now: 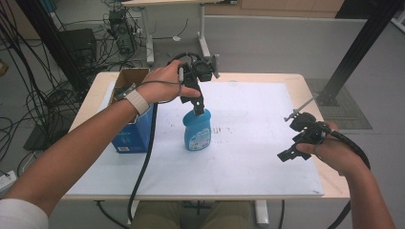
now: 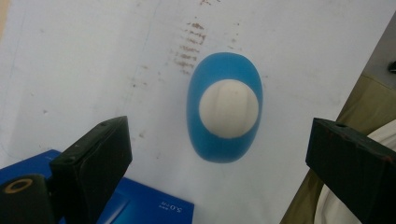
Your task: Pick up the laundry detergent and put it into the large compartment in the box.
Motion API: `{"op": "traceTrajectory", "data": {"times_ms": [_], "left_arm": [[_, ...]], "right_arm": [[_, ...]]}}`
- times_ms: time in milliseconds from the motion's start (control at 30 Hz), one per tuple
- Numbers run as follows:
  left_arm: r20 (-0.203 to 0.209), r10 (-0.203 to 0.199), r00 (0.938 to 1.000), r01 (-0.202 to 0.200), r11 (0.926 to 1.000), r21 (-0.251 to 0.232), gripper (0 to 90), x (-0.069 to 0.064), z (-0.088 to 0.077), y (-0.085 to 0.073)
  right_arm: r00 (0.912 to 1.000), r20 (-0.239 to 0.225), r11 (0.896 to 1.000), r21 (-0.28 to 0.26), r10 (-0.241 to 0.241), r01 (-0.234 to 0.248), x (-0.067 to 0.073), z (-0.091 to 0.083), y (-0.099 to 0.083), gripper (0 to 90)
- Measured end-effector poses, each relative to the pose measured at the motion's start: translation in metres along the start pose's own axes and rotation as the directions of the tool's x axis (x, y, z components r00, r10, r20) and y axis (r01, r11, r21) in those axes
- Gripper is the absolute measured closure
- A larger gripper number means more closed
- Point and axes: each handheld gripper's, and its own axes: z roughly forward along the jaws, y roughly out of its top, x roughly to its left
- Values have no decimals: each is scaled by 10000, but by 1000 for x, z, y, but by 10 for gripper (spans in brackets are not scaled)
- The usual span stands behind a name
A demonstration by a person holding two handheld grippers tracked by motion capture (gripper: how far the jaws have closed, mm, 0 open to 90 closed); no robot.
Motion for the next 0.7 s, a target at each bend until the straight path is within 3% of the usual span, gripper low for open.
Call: {"op": "traceTrajectory", "data": {"times_ms": [700], "left_arm": [[-130,65,9999,-66,10000,-46,76,-5,12,3]], "right_arm": [[10000,-26,10000,-11,36,-36,0,2,-1,105]]}}
